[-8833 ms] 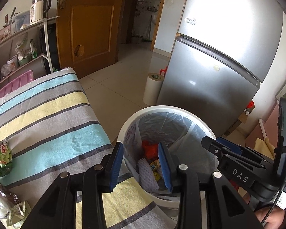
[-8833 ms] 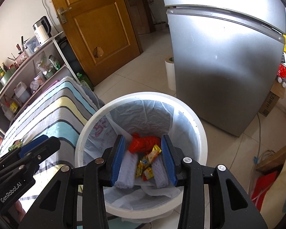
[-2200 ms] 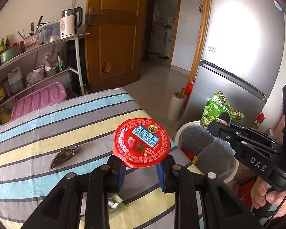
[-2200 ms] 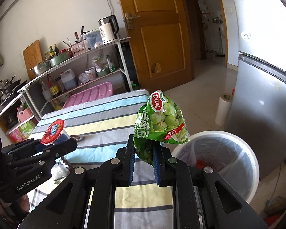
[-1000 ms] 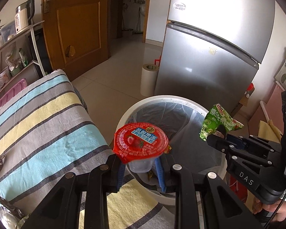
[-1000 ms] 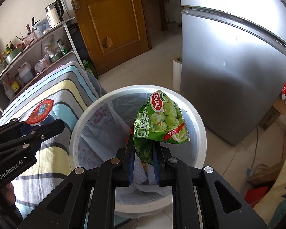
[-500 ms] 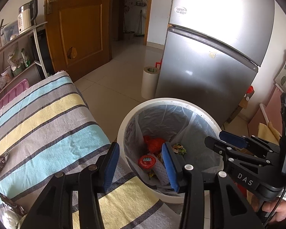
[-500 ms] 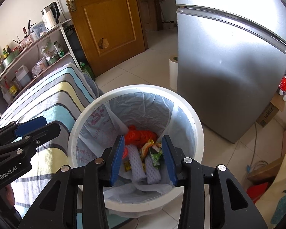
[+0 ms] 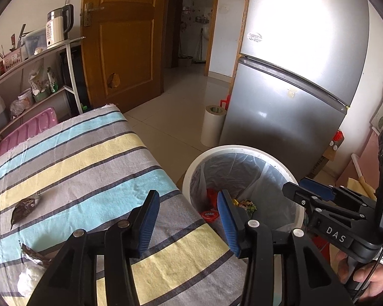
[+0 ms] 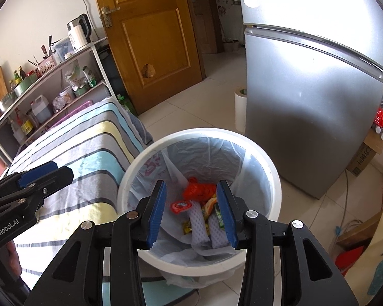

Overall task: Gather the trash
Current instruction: 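Open both tools to drop the cup and snack bag into the bin, then move both tools back to the table toward the clear bag and brown wrapper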

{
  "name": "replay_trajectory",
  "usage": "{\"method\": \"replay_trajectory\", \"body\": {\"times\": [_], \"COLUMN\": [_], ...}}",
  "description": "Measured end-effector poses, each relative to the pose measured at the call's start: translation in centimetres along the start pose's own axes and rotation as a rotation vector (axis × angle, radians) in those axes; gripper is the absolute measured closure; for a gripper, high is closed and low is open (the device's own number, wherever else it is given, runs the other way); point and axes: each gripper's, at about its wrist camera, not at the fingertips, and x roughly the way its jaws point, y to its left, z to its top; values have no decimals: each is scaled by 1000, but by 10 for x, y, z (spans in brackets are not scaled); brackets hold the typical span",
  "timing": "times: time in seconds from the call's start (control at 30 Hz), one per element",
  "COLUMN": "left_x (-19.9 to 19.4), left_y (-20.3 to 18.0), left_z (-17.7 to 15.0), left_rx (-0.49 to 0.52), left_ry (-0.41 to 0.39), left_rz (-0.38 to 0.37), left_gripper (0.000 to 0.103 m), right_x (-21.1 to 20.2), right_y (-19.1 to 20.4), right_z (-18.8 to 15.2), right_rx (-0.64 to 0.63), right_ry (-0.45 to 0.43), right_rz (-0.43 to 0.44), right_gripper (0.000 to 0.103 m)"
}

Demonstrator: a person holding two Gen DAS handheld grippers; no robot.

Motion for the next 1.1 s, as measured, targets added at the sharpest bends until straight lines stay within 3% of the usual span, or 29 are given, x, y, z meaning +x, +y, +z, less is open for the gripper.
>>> {"method": "replay_trajectory", "body": {"times": [0.37, 0.47, 1.1], "left_x": [-48, -61, -117], "left_y": [46, 59, 180], "left_z": [-22, -30, -92], "left_rx": [-75, -86, -307], "left_ry": [-73, -93, -106], "left_rz": [89, 132, 252], "left_gripper": [55, 54, 51], "right_x": [-11, -10, 4], "right_y": [41, 55, 157], "right_z": [-6, -8, -25], "right_rx": [-40, -47, -204], "right_ry": [-37, -43, -9], "right_rz": [76, 109, 246], "right_gripper": [60, 49, 49]}}
